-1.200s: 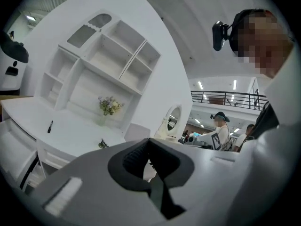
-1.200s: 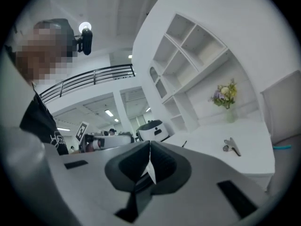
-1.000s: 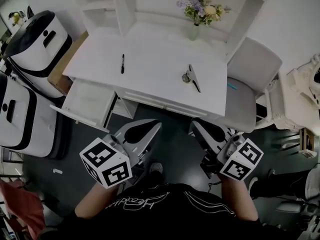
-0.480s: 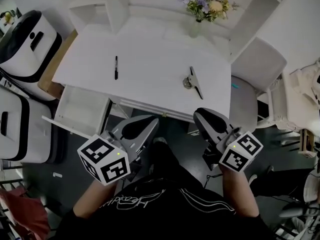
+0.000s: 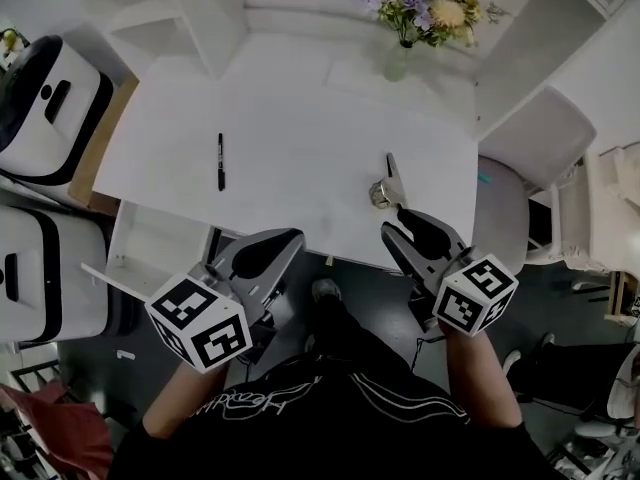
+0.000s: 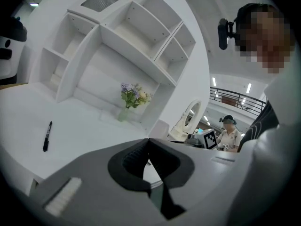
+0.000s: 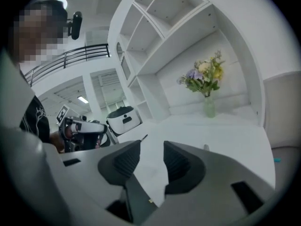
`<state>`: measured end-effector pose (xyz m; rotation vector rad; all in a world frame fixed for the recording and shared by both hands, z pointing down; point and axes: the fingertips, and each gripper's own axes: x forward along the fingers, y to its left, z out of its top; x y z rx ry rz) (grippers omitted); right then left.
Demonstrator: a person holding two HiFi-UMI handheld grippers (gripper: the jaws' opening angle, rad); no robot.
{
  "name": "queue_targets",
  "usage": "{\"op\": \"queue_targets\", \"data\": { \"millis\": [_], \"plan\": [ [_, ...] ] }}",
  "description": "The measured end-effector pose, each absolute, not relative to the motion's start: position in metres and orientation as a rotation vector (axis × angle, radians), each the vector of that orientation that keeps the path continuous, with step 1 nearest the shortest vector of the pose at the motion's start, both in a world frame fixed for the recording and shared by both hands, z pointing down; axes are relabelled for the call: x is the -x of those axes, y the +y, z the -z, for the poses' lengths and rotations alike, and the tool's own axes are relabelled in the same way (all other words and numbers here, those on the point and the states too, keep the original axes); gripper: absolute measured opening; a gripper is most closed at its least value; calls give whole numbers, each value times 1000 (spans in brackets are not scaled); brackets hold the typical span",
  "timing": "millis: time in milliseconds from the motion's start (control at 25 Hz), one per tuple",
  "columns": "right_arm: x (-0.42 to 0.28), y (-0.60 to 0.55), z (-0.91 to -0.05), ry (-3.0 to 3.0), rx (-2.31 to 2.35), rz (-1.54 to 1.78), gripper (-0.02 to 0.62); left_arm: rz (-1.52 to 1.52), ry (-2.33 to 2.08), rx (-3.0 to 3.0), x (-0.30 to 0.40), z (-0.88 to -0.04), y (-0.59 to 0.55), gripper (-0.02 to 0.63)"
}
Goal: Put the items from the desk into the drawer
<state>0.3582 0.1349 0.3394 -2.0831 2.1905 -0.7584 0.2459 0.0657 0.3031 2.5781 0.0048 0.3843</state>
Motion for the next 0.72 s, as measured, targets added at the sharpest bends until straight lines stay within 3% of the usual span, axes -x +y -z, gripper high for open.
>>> {"op": "queue_targets", "data": {
  "millis": [720],
  "plan": [
    [-417, 95, -457, 2563, 2721, 664, 179, -469, -33, -2488, -273, -350, 36, 9]
  ]
}}
